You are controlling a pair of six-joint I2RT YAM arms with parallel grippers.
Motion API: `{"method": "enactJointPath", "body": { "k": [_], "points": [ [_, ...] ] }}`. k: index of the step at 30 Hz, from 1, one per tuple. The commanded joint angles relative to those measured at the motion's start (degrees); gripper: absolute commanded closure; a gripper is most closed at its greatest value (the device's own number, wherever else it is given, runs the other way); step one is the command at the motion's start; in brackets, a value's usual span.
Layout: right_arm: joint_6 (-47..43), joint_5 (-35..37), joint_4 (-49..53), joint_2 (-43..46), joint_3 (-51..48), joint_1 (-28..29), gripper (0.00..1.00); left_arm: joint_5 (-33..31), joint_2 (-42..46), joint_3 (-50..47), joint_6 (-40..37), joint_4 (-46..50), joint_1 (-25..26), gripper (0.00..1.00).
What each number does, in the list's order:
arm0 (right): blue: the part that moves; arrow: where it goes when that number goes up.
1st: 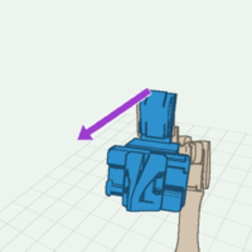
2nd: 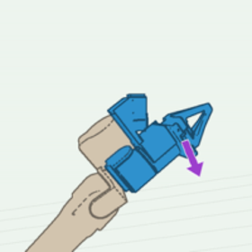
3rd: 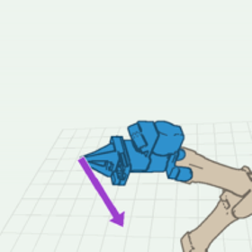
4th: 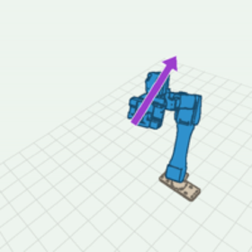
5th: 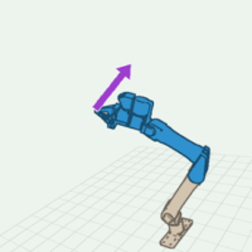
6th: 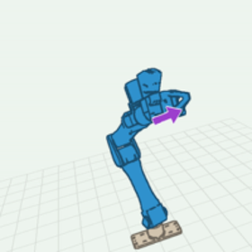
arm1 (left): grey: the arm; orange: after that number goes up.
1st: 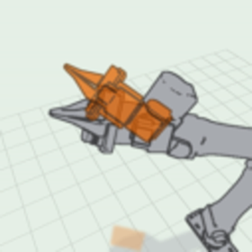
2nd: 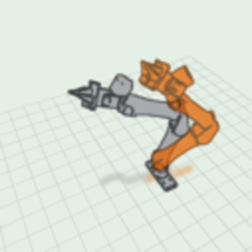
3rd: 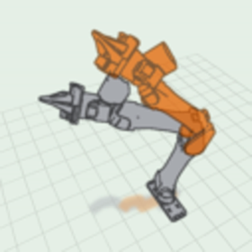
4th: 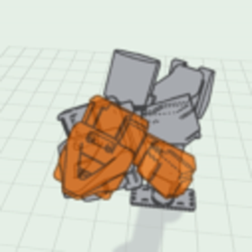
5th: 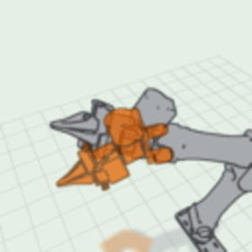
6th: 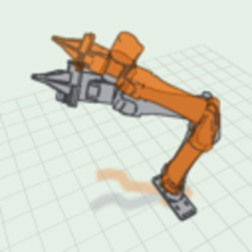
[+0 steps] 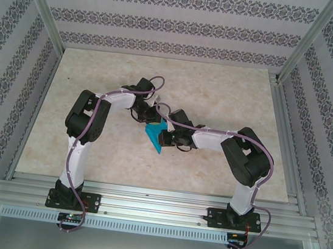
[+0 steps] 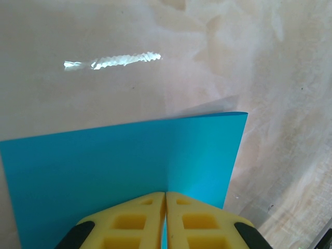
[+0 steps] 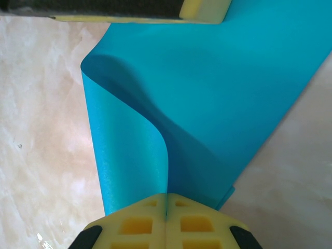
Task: Fold a paper plane with a square sheet of paper (fold left side to right side)
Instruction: Third fold the triangle at the center of the table.
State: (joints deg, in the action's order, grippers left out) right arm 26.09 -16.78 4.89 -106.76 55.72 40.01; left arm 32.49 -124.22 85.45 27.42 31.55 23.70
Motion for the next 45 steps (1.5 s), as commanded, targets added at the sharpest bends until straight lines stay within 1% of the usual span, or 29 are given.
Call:
{"method": "enactJointPath", "body": {
  "k": [1,16,28,35,42,45],
  "points": [
    [0.7,1.8,0.4,1.1,-0.8,0.6,1.00,-2.4,-3.5,-1.0,-0.7,2.6,1.4,0.88],
    [0.5,3.4,1.6,2.5,-0.9,0.6,1.00,-2.5,-3.5,-0.9,-0.8,2.7,1.4,0.88],
    [0.6,3.3,1.9,1.7,-0.7,0.6,1.00,-2.6,-3.6,-0.8,-0.8,2.7,1.3,0.88],
    [0.4,3.1,2.7,-0.7,-0.1,1.0,1.00,-2.1,-3.4,-0.6,-0.8,2.8,1.4,0.88],
    [0.1,3.2,4.3,-2.3,-0.1,1.3,1.00,-1.4,-1.4,1.2,-1.3,4.2,1.3,0.82],
    [-0.1,3.3,5.0,-2.8,0.0,1.5,1.00,-0.8,-0.2,3.4,-1.9,6.1,0.9,0.76]
  ]
}}
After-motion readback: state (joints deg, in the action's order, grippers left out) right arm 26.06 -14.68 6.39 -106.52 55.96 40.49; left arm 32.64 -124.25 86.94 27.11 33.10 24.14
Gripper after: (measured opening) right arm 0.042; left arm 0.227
